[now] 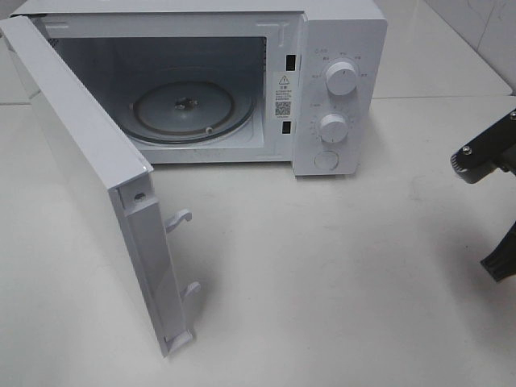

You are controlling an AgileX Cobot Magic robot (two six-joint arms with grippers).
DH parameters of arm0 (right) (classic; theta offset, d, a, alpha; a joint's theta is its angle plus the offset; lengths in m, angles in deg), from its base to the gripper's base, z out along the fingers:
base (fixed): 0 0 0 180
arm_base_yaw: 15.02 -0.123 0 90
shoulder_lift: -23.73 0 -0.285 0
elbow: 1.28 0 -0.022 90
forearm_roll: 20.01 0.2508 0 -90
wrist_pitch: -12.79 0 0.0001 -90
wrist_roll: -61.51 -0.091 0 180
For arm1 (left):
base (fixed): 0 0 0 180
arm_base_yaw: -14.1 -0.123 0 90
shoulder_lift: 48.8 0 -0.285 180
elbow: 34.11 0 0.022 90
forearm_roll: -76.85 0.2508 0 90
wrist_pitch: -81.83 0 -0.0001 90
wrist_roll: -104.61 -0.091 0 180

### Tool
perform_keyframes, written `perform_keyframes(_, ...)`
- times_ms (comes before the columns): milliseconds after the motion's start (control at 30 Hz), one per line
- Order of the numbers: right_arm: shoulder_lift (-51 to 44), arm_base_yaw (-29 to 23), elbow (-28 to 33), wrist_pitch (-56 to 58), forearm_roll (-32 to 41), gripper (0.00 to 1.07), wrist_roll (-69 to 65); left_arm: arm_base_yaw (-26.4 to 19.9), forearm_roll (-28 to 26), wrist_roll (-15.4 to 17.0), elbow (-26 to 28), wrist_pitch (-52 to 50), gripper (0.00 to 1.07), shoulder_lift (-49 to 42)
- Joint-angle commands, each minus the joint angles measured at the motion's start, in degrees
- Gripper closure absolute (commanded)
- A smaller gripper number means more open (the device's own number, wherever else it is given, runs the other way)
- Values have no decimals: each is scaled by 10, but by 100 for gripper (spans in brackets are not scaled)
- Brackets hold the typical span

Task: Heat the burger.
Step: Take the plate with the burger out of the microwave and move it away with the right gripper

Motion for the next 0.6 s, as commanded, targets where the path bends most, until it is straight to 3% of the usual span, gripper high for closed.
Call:
perform_keyframes(33, 25, 2, -6, 21, -40, 107, -30, 0, -4, 2, -1, -2, 10, -11)
perform_keyframes(600, 156, 2, -6, -37, -41, 106, -145, 0, -4, 2, -1, -2, 10, -11)
